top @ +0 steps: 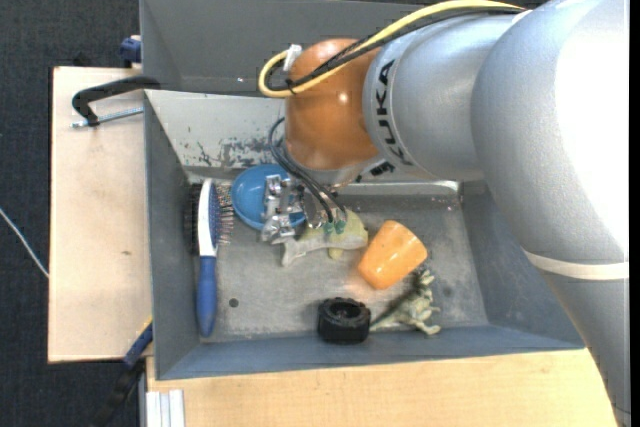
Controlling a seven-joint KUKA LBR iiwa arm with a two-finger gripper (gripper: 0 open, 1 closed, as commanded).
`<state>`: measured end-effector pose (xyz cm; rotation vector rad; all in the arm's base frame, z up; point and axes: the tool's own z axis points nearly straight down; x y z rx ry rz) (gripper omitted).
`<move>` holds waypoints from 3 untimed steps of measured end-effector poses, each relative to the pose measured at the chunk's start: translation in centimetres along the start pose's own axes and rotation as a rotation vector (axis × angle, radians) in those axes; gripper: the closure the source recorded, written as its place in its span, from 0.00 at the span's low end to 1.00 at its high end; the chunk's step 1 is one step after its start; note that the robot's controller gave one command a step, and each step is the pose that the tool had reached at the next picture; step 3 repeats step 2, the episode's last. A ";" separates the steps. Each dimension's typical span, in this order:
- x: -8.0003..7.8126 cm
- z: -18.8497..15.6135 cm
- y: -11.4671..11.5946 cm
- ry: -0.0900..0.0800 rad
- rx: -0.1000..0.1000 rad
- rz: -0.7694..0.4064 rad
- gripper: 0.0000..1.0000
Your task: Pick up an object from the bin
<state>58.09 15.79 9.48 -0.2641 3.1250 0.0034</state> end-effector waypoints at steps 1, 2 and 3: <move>-0.2 -3.1 0.1 0.000 -0.001 0.000 1.00; -0.4 -8.0 0.1 -0.006 0.000 0.000 1.00; -0.4 -8.0 0.1 -0.006 0.000 0.000 1.00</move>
Offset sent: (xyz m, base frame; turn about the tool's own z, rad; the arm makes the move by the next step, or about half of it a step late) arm -0.0001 -0.0001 0.0280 0.0000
